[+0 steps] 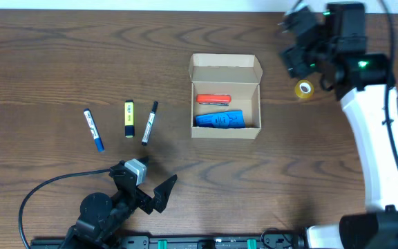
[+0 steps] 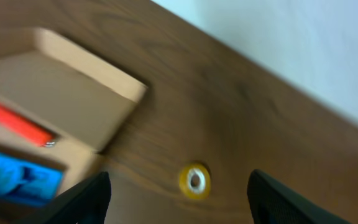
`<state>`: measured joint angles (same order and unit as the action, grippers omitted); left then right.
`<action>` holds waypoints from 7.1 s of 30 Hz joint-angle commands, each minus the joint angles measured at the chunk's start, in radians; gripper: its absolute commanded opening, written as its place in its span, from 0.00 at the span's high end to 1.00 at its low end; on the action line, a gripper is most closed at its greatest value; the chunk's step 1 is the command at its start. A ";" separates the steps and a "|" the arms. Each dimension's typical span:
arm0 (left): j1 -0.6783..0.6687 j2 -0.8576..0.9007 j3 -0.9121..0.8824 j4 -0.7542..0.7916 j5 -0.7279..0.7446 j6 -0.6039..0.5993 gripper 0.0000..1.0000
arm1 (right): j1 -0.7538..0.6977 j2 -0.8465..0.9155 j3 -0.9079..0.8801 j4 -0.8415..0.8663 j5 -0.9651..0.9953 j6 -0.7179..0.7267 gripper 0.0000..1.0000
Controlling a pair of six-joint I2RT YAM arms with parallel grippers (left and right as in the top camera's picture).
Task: Pack container
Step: 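Move the right gripper to the yellow tape roll and grasp it, then lift the tape roll with the right gripper and carry it over the box, then lower the tape roll into the box and open the right gripper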
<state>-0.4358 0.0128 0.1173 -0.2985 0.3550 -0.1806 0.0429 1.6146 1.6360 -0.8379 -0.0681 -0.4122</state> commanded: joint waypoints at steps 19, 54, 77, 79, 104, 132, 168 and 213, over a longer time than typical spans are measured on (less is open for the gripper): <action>-0.006 -0.008 -0.024 -0.002 -0.011 0.000 0.05 | -0.135 0.487 -0.014 0.094 0.133 0.301 0.21; -0.006 -0.008 -0.024 -0.002 -0.011 0.000 0.05 | -0.175 0.614 -0.014 0.124 0.118 0.464 0.11; -0.006 -0.008 -0.024 -0.002 -0.011 0.000 0.05 | -0.180 0.638 -0.014 0.105 0.013 0.478 0.28; -0.006 -0.008 -0.024 -0.002 -0.011 0.000 0.05 | -0.180 0.638 -0.014 0.101 0.015 0.480 0.30; -0.006 -0.008 -0.024 -0.002 -0.011 0.000 0.05 | -0.178 0.633 0.228 -0.102 0.014 0.478 0.48; -0.006 -0.008 -0.024 -0.002 -0.011 0.000 0.05 | 0.254 0.539 0.736 -0.472 0.027 0.456 0.47; -0.006 -0.008 -0.024 -0.002 -0.011 0.000 0.05 | 0.414 0.223 -0.157 -0.066 0.254 0.714 0.51; -0.006 -0.008 -0.024 -0.002 -0.011 0.000 0.05 | 0.389 0.314 -0.159 -0.044 0.304 0.410 0.39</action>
<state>-0.4358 0.0128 0.1173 -0.2985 0.3550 -0.1806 0.4431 1.9221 1.4834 -0.8783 0.2188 0.0193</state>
